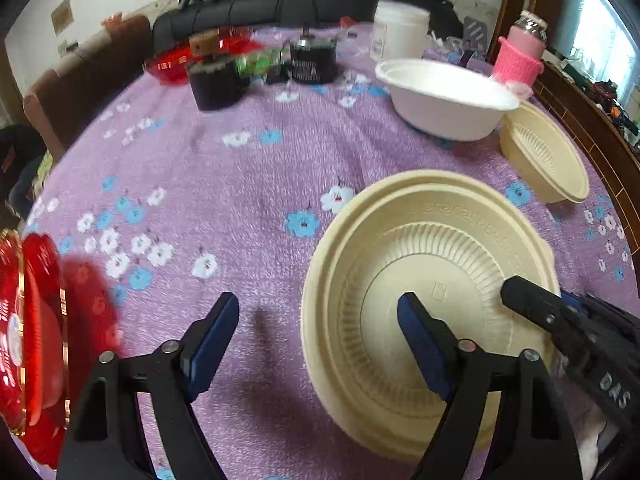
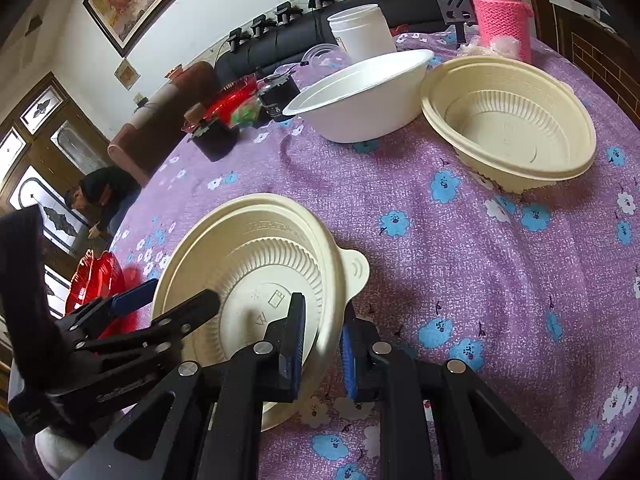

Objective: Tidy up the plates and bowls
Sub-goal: 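Carry the beige plate with the right gripper onto the red plates, release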

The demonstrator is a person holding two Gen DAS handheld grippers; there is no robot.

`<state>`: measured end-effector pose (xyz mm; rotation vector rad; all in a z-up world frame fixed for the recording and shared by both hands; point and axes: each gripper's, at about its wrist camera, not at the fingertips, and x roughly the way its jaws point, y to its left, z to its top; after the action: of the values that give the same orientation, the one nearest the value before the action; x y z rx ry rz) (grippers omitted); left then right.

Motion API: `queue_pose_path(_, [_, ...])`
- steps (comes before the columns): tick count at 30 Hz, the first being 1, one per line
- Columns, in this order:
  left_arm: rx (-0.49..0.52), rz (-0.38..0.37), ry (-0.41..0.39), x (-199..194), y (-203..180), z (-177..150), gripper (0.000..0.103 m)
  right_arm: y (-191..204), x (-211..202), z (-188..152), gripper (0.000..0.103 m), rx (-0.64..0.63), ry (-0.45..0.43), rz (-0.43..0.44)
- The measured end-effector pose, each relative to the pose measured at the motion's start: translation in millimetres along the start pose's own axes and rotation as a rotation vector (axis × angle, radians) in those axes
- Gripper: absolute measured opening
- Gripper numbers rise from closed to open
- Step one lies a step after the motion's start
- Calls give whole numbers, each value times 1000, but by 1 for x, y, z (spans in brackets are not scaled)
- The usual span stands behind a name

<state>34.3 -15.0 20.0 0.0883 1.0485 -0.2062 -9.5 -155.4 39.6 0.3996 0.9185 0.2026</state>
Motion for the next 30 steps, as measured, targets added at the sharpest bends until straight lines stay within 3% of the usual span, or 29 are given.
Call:
queue_pose_path(1, [-3,-13,15,3,0,0,54,1,-1,0,19,-5,0,-4])
queue_pose_path(2, [-5,-26,35,8,0,0,50,2,-1,-1,19,-10,0,-6])
queue_pose_path(3, [6,-6,18,6,-1,1,35,3,-1,-1,20,-12,-1,-6])
queue_pose_path(4, [13,-19,19,6,-3,2,27,5,-1,-1,20,-15,-1,-6])
queue_pose_path(6, [-6,-37,26,3,-2,1,24,7,0,-4,21,-27,-5,-29])
queue_pose_path(13, [-17,-16,-13,-26,2,-11,23,16,-7,-6,19,-48,-78,-13])
queue_pose_path(20, [-57,-20,-85,-78,34,-31,27,46,-25,-17,19,-79,-140,102])
queue_pose_path(25, [-91,14,-148,-120,81,-41,31,108,-34,-18,20,-156,-140,133])
queue_pose_path(30, [-164,114,-203,-150,148,-46,35,189,-24,-9,20,-252,-128,169])
